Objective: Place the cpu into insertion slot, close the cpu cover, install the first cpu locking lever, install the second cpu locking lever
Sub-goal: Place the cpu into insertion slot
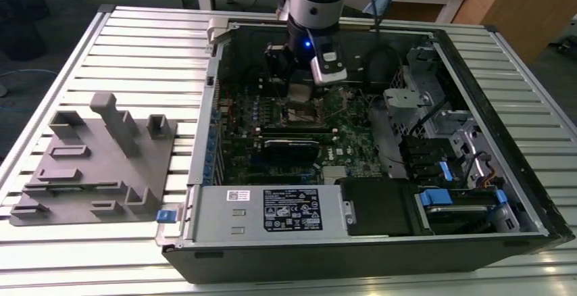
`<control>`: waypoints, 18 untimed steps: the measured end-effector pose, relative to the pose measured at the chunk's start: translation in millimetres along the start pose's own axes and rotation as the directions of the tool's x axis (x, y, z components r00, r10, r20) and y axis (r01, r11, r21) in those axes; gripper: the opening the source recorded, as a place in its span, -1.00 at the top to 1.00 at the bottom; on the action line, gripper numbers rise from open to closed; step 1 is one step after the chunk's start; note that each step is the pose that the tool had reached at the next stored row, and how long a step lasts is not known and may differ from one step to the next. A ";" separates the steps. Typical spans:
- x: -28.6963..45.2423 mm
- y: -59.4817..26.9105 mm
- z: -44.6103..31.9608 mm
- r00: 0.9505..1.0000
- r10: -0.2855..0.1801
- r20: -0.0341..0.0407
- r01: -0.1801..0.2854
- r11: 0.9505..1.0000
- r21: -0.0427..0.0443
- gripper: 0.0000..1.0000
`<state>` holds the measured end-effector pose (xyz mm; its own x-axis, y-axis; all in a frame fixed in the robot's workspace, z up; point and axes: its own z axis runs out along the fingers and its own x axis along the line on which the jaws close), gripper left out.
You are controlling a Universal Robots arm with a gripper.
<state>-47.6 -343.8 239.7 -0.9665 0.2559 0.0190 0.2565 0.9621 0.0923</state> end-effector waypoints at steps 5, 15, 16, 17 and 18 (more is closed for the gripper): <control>0.0 -0.2 1.7 0.996 0.091 0.008 -0.091 0.996 -0.002 -0.08; -0.1 -0.5 5.1 0.952 0.304 0.027 -0.303 0.953 -0.010 -0.08; -0.1 -0.5 5.4 0.947 0.320 0.029 -0.320 0.947 -0.011 -0.08; -0.1 -0.5 5.6 0.941 0.337 0.030 -0.337 0.941 -0.012 -0.08; -0.1 -0.6 5.8 0.935 0.354 0.032 -0.354 0.935 -0.012 -0.08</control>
<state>-47.6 -343.8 233.8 -0.8124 0.5829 0.0190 0.5819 0.8080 0.0920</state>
